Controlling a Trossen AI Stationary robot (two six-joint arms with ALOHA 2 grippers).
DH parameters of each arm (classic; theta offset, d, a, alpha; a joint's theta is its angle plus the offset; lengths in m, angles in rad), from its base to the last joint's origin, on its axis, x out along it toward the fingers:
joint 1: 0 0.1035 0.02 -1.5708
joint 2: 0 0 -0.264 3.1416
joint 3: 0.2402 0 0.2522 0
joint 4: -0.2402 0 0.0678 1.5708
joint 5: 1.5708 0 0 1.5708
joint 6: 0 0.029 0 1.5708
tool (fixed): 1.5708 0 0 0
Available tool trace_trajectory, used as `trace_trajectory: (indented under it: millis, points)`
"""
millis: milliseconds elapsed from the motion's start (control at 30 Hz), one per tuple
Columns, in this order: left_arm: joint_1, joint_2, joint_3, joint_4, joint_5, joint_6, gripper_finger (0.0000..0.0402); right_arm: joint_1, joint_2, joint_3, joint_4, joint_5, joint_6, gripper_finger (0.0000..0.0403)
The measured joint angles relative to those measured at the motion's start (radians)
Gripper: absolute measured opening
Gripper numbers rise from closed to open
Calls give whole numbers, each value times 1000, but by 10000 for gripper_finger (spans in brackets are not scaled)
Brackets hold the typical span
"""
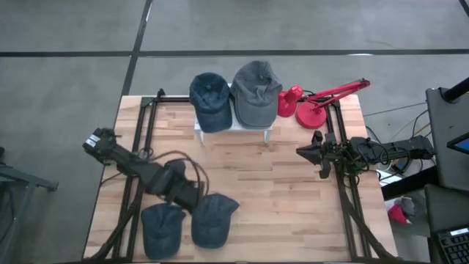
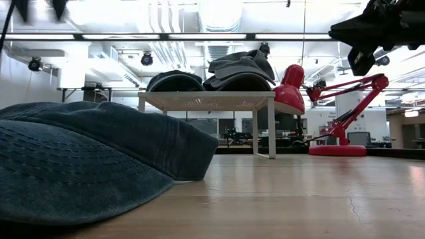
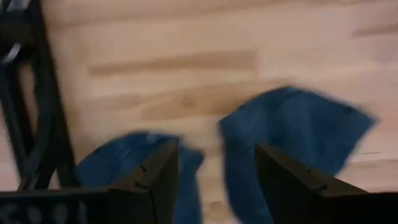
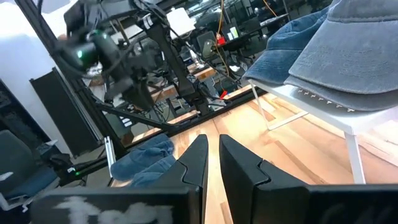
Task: Pick & Place hat
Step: Stack the left blue cap on top of the blue cap on the shelf
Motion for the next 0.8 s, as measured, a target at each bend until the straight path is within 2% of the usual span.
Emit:
trace_trajectory:
  millis: [233, 433, 567, 667, 800]
  points:
    - [-118, 1, -184, 81, 193, -155, 197, 0, 0, 0, 0, 1, 0, 38]
    - [-168, 1, -312, 233, 215, -192, 197, 0, 0, 0, 0, 3, 7, 38]
    - [-171, 1, -381, 286, 280, -218, 197, 0, 0, 0, 1, 3, 8, 38]
    - [-177, 1, -407, 312, 335, -242, 197, 0, 0, 0, 0, 3, 10, 38]
    - [-193, 1, -428, 357, 343, -263, 197, 0, 0, 0, 0, 3, 10, 38]
